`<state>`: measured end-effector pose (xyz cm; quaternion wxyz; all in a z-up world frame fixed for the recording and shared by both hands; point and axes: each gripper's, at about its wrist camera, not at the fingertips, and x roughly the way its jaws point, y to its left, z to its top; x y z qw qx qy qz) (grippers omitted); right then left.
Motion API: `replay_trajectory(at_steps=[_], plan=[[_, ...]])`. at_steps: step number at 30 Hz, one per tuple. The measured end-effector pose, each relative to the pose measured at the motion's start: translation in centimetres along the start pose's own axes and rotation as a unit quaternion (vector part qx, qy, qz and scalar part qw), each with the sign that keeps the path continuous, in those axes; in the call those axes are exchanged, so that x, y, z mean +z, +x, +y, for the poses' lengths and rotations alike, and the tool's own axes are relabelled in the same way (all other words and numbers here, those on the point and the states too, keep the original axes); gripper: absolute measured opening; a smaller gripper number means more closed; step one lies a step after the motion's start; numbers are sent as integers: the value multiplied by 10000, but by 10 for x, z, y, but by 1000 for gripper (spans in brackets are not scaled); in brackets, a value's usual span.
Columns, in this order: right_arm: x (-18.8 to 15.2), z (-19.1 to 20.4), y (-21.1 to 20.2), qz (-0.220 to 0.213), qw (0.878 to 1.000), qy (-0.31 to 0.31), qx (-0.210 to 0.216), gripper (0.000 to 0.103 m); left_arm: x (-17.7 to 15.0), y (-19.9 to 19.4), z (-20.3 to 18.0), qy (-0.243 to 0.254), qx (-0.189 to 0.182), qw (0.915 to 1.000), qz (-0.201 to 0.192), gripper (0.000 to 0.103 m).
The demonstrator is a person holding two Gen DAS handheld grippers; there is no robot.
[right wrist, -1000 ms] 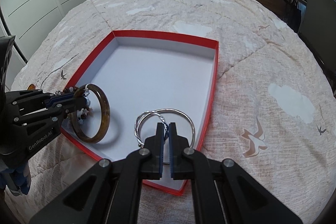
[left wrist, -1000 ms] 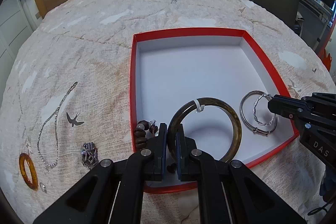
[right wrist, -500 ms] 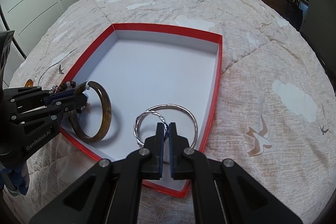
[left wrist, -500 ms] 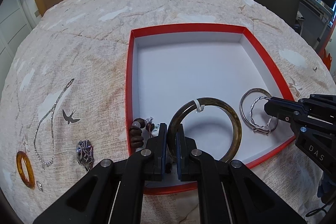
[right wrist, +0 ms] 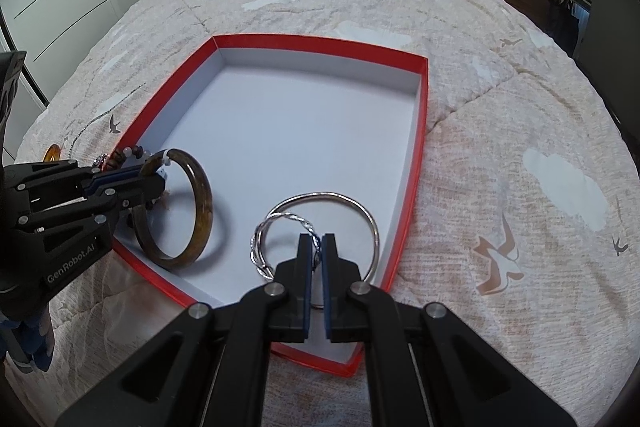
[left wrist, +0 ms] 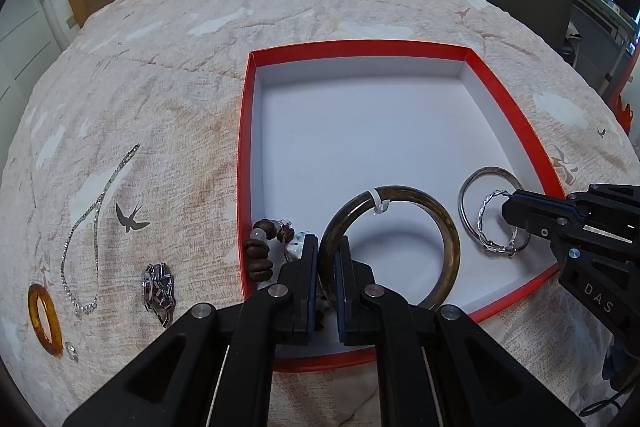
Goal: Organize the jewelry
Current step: 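Lower the twisted silver bangle with the right tool while the left tool lowers the horn bangle into the box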
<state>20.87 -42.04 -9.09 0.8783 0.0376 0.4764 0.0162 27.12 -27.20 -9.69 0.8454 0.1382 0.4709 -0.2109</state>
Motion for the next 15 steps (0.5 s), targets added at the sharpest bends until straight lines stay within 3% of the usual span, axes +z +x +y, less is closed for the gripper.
replay_trajectory(at_steps=[15], plan=[[0,1,0,21,10000,-5,-21,5,-1,0,1,-26,-16,10000,-1,9]])
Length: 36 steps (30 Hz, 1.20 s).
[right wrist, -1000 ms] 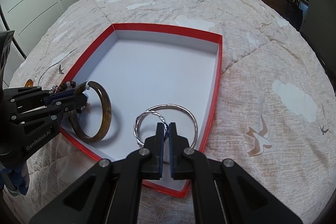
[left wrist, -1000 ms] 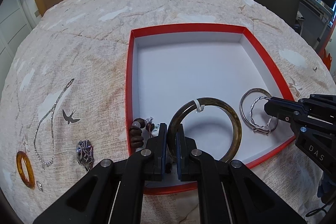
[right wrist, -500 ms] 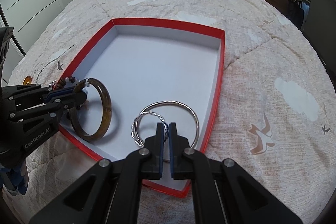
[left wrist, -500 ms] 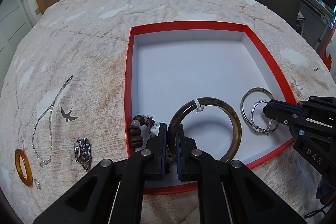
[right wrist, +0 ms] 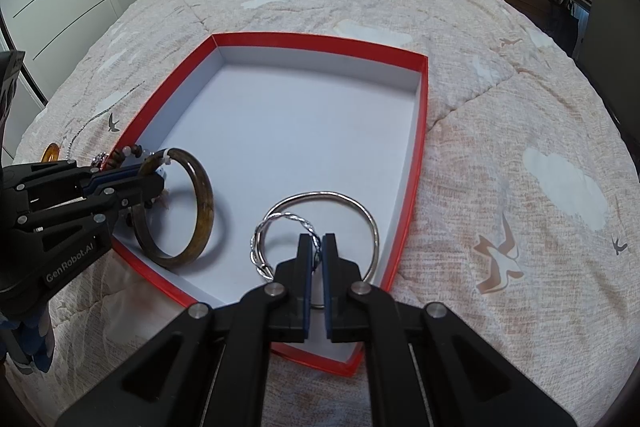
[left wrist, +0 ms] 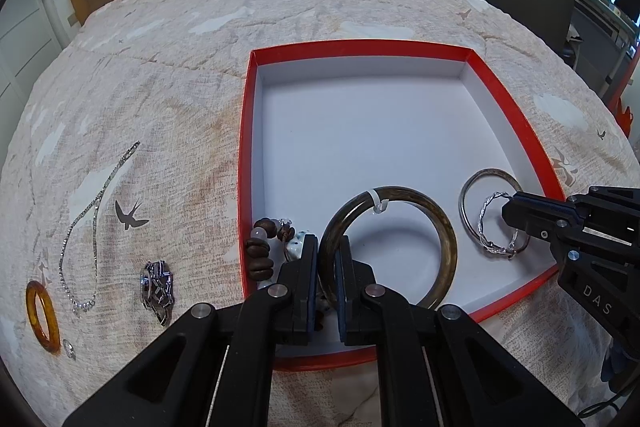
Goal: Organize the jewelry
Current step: 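Lower the twisted silver bangle with the right tool while the left tool lowers the horn bangle into the box, then open both tools to release the two bangles into the red box, then move both tools back over the quilt toward the small silver rings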
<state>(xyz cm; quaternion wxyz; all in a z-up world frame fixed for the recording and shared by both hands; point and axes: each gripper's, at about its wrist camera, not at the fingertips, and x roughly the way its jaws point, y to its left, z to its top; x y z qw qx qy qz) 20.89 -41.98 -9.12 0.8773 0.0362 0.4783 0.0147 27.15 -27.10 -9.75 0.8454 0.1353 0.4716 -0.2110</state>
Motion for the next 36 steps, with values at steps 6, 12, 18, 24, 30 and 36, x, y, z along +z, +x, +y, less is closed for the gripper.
replay_trajectory(at_steps=[6,12,18,24,30,36], plan=[[-2,-1,-1,-4,10000,-5,-47,5,-2,-2,1,-39,-6,10000,7,13],[-3,-1,-17,-162,9998,28,-102,6,-3,-17,4,-127,-226,9995,-167,22],[0,5,-48,-443,9989,79,-104,6,-3,-53,11,-195,-484,9971,-548,33],[5,20,-68,-561,9982,61,-188,6,-5,-79,25,-283,-527,9953,-764,34],[5,43,-88,-667,9977,12,-115,6,-22,-108,58,-417,-393,9943,-903,34],[6,77,-101,-778,9968,-133,80,6,-55,-131,107,-638,-43,9938,-907,34]])
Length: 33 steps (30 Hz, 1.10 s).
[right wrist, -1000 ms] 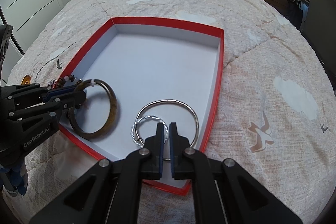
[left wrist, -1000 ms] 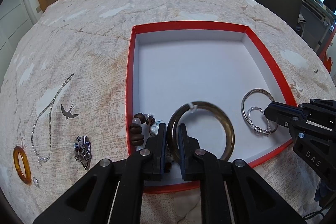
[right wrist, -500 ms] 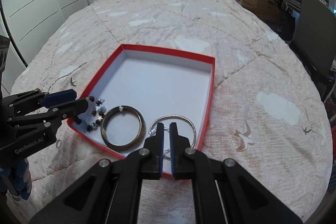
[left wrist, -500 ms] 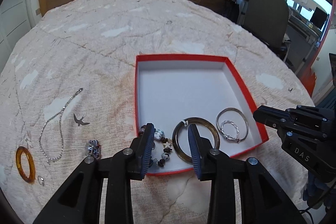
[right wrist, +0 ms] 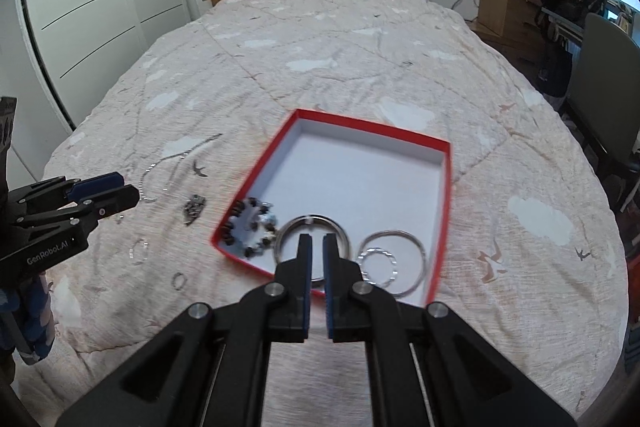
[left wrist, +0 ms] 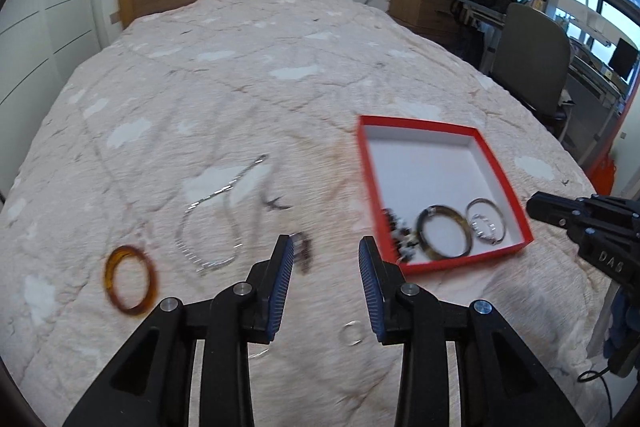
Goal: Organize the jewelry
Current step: 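Move both tools back over the quilt toward the small silver rings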
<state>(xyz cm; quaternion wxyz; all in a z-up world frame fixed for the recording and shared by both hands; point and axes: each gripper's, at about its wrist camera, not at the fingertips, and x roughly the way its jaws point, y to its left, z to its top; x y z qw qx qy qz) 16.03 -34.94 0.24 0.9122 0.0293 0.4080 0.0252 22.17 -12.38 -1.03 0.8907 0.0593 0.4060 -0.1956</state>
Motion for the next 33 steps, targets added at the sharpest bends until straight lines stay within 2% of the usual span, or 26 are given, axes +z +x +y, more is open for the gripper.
replay_trajectory(at_steps=[12,15,16,17,26,33], plan=[[-6,71,-1,45,9979,-353,540,6,-53,-41,91,-670,576,9960,95,34],[-10,82,4,144,9966,-404,705,13,-64,-42,105,-840,608,9945,136,34],[-12,86,7,173,9960,-424,766,20,-68,-42,108,-890,607,9941,147,34],[-15,89,9,199,9954,-457,824,24,-71,-40,111,-960,606,9934,171,34],[-37,106,48,639,9879,-618,1272,24,-83,1,116,-1286,422,9899,425,34],[-46,106,78,889,9837,-631,1429,24,-79,36,122,-1489,438,9862,579,34]])
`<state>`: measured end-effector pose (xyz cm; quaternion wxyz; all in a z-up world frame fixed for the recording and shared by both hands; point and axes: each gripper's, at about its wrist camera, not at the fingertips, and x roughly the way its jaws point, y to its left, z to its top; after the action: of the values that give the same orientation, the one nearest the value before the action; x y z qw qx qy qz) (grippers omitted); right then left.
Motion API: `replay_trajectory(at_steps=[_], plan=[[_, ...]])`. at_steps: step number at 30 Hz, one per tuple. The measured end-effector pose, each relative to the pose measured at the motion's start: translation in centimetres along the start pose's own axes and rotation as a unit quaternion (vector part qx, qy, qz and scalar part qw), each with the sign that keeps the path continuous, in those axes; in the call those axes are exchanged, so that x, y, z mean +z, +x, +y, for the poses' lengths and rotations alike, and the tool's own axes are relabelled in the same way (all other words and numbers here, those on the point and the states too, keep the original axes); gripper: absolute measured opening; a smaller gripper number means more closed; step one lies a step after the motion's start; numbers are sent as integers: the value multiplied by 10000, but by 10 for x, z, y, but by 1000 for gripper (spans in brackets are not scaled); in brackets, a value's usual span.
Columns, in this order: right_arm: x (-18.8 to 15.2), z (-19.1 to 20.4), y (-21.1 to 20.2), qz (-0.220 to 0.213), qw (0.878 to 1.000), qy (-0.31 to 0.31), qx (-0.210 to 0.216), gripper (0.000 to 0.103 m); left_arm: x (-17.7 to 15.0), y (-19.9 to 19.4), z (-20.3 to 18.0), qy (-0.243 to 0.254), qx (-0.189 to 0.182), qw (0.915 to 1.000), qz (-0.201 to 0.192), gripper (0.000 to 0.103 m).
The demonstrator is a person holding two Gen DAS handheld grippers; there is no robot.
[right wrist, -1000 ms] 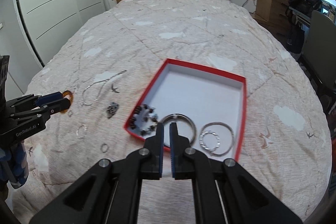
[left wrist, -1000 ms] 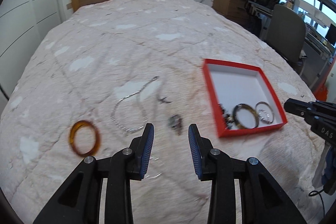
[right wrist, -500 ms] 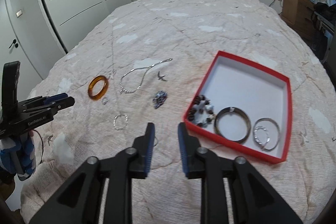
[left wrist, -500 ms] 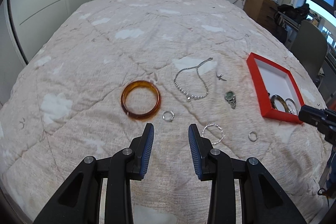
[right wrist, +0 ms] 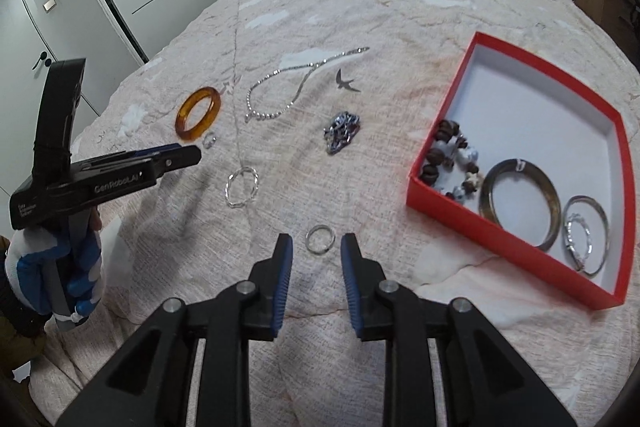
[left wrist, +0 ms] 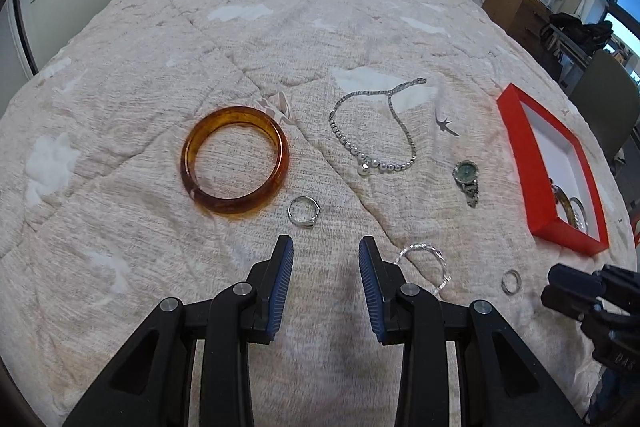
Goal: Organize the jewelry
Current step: 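Move both tools back over the quilt toward the small silver rings, then grasp the plain silver ring with the right tool while the left tool grasps the stone ring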
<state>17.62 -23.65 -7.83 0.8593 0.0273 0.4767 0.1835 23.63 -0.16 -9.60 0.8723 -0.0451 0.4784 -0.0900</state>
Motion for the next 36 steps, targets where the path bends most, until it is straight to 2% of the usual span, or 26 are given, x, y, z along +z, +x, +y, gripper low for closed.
replay_trajectory(at_steps=[13,18,24,26,28,36], plan=[[-2,-4,36,265,9996,-50,88,27,12,30,9,-372,14,9993,46,34],[-2,-5,43,288,9995,-66,73,27,13,35,10,-457,20,9989,54,30],[-2,-4,49,317,9994,-114,33,27,13,38,10,-446,69,9990,55,21],[-2,-3,51,334,9993,-171,0,24,13,39,10,-417,88,9991,53,16],[-2,-1,52,347,9992,-208,-4,19,12,38,9,-390,104,9992,35,16],[-3,0,35,164,9997,-174,58,19,10,24,3,-267,77,9996,-33,16]])
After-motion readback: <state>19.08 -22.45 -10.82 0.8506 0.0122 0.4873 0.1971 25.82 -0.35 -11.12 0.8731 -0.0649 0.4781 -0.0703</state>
